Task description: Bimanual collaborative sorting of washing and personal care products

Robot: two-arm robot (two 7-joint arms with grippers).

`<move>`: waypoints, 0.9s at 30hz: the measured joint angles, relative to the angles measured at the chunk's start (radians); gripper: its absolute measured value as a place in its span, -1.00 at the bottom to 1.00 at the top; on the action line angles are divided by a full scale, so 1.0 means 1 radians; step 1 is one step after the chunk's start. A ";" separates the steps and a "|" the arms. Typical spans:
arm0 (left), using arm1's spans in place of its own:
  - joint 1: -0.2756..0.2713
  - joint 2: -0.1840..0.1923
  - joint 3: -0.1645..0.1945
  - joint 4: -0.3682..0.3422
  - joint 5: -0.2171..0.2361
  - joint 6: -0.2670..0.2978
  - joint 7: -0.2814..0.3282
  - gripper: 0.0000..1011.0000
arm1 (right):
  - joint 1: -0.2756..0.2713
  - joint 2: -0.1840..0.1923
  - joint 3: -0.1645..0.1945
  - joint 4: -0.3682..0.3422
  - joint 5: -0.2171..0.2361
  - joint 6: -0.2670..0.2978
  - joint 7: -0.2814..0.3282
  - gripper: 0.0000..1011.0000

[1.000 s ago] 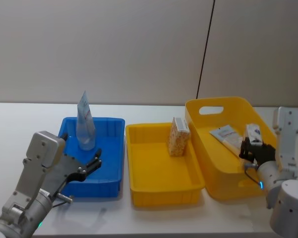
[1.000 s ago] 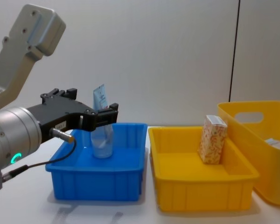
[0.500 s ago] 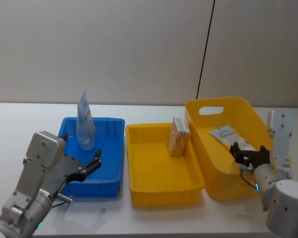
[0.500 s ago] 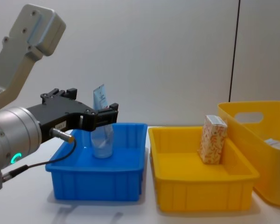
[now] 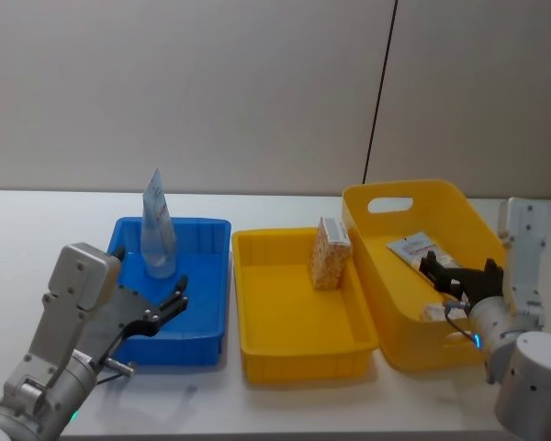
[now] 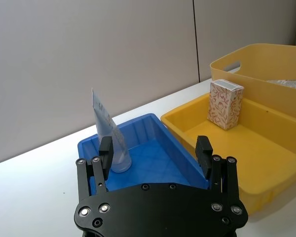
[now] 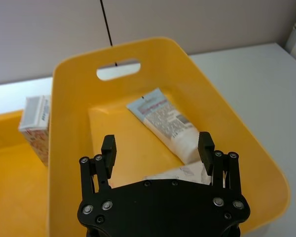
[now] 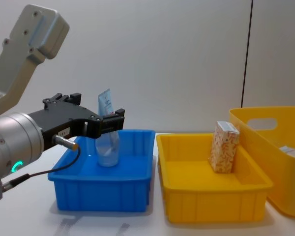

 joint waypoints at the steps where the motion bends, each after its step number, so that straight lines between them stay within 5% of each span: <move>1: 0.000 0.000 0.000 0.000 0.000 0.000 0.000 0.98 | -0.003 0.000 0.001 -0.007 0.002 -0.010 0.006 0.98; 27: 0.000 0.000 0.000 0.000 0.000 0.000 0.000 0.98 | -0.042 0.008 0.047 -0.177 0.115 -0.208 0.184 0.98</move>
